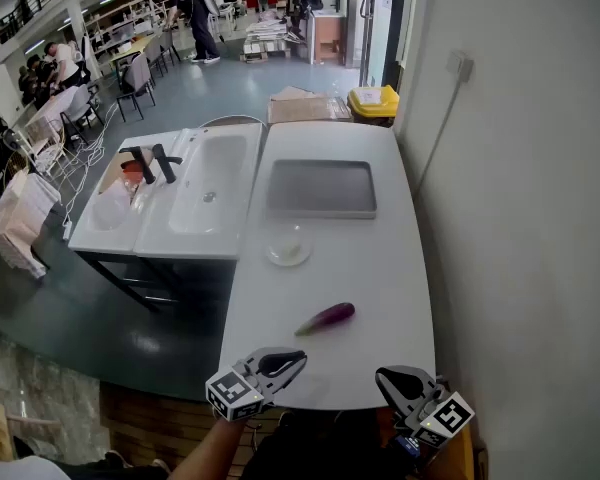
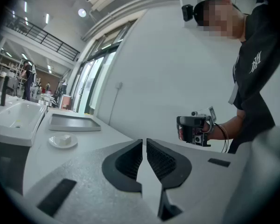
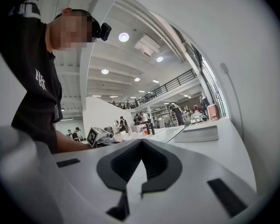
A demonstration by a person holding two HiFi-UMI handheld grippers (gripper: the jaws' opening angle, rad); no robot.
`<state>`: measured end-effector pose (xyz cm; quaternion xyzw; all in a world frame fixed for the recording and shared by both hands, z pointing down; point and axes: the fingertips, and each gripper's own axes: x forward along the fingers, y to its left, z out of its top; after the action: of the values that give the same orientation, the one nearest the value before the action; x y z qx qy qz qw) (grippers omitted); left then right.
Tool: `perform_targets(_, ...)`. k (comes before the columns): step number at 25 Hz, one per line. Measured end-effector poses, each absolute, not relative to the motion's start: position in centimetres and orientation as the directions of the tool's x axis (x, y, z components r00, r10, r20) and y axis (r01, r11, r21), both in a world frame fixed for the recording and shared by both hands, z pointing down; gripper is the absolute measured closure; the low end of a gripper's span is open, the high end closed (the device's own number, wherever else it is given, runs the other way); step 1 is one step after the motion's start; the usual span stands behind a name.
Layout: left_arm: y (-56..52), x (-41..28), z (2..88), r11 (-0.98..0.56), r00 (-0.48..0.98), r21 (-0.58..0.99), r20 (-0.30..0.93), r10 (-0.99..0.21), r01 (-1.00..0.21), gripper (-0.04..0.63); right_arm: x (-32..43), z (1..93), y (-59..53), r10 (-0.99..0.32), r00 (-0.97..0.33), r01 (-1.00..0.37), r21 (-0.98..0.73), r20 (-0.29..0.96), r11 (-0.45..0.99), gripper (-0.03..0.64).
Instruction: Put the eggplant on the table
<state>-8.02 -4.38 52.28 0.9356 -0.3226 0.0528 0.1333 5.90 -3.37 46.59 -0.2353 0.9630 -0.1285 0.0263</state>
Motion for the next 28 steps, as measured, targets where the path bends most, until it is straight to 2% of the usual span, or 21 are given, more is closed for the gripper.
perform_targets(6,-8.5,-8.1,53.0,-0.746,0.759,0.162,0.242,-0.604,-0.646,0.572,6.9,46.8,-4.9,-0.481,-0.877,-0.466,-0.262,0.007,0.845,0.615)
perform_targets(9,-11.6,-7.8,55.6,-0.737,0.707,0.080,0.371,-0.603,-0.671,0.567,7.7,47.0,-5.7,-0.502,-0.865,-0.481,-0.281,-0.006,0.831,0.614)
perform_targets(10,-12.9,-7.5,57.3,-0.739,0.682,0.057,0.438,-0.586,-0.671,0.530,7.8,47.3,-5.7,-0.501,-0.865,-0.481,-0.280,-0.001,0.831,0.614)
perform_targets(11,-14.2,-7.1,59.2,-0.745,0.657,0.042,0.506,-0.559,-0.666,0.436,7.8,47.6,-5.7,-0.498,-0.867,-0.480,-0.275,0.004,0.833,0.614)
perform_targets(12,-15.5,-6.5,61.2,-0.755,0.636,0.035,0.566,-0.525,-0.654,0.385,7.8,47.8,-5.7,-0.494,-0.869,-0.479,-0.268,0.012,0.836,0.614)
perform_targets(16,-17.8,-4.0,68.1,-0.827,0.543,-0.009,0.750,-0.377,-0.562,0.377,8.2,48.5,-5.8,-0.506,-0.861,-0.498,-0.267,0.043,0.825,0.614)
perform_targets(18,-17.9,-3.7,69.8,-0.841,0.476,-0.065,0.800,-0.366,-0.538,0.379,8.8,48.6,-5.8,-0.518,-0.854,-0.509,-0.279,0.047,0.814,0.614)
perform_targets(19,-17.9,-3.6,69.9,-0.836,0.461,-0.078,0.805,-0.374,-0.543,0.405,9.2,48.5,-5.8,-0.524,-0.851,-0.515,-0.282,0.049,0.810,0.614)
perform_targets(21,-17.5,-3.5,68.3,-0.817,0.490,-0.067,0.771,-0.406,-0.572,0.414,10.0,48.5,-6.0,-0.546,-0.836,-0.536,-0.280,0.051,0.796,0.614)
perform_targets(23,-16.2,-3.6,64.6,-0.794,0.575,-0.025,0.676,-0.460,-0.607,0.416,11.1,48.5,-6.9,-0.580,-0.813,-0.569,-0.277,0.047,0.775,0.614)
perform_targets(26,-12.2,-4.4,57.4,-0.767,0.731,0.134,0.441,-0.521,-0.627,0.416,12.4,47.8,-8.8,-0.605,-0.796,-0.586,-0.261,0.012,0.767,0.614)
perform_targets(28,-8.7,-4.5,52.3,-0.756,0.807,0.282,0.245,-0.538,-0.590,0.416,12.6,46.6,-9.0,-0.585,-0.811,-0.565,-0.244,-0.011,0.788,0.614)
